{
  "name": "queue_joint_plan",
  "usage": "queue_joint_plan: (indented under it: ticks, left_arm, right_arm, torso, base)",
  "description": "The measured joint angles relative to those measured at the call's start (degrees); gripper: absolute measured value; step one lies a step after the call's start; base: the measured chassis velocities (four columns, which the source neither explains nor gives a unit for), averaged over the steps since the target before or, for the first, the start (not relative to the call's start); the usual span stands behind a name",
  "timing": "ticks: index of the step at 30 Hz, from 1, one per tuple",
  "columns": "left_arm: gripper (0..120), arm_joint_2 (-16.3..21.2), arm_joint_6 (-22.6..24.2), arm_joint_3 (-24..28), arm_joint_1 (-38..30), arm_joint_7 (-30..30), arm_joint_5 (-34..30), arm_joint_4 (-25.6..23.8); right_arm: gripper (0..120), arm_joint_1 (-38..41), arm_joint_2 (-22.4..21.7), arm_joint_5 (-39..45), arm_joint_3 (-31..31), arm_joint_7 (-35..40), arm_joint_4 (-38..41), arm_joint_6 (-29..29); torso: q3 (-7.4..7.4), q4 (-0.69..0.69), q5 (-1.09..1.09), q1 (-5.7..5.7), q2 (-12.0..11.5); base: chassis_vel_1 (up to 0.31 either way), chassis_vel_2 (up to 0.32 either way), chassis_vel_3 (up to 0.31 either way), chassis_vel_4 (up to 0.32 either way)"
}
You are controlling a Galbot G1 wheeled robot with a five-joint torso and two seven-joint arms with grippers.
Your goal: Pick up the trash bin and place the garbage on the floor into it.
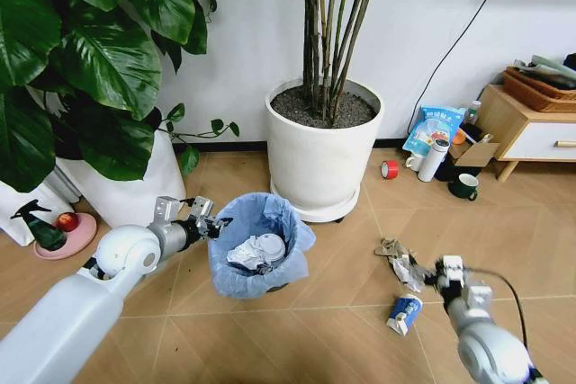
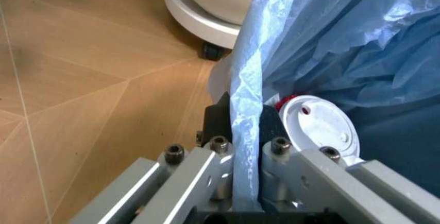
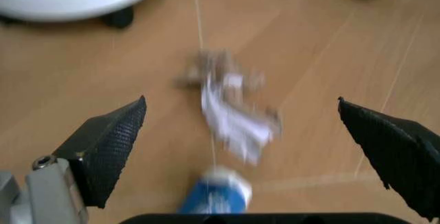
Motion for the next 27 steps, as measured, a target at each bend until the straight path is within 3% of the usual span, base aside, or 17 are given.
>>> queue_joint_plan:
  ticks: [4,7,10,17,27]
  left_arm:
    - [0,0.3,0.0,0.3,-0.1,0.2,0.0,-0.3]
    - [0,0.3,0.0,0.6,-0.4,0.2,-0.1,-0.3]
    - [0,0.1,0.0,0.8,-0.4,0.2,-0.1,-0.2]
    - [0,-0.3,-0.1,1.3,-0.4,0.2,0.1,-0.1]
    - [0,-0.2,-0.2,1.3,-0.4,0.5,0.1,0.0]
  right_arm:
    - [100,-2.7,0.8,-1.3,2.8,-7.2,-3.8,1.6]
    - [100,-3.7,0.8,0.2,3.3,-7.8,-5.2,0.3]
    - [100,-3.4,1.6,2.5,3.0,-5.6,-5.5,-2.3]
    - [100,1.8,7.4,16.1,-2.4,10.8,-5.9,-9.5]
    - [100,6.7,10.6,16.8,-3.0,11.6,-12.5,-10.0]
  torso:
    - [0.00,0.01,0.01,0.00,0.0]
    - [0.00,0.00,0.00,0.00,0.0]
    - [0.00,0.00,-0.01,0.00,0.0]
    - [0.00,0.01,0.01,0.00,0.0]
    - [0.01,0.01,-0.01,0.00,0.0]
  base:
    - [0.000,0.000,0.000,0.000]
    - [0.000,0.000,0.000,0.000]
    - [0.000,0.000,0.000,0.000]
    - [0.000,0.000,0.000,0.000]
    - [0.000,0.000,0.000,0.000]
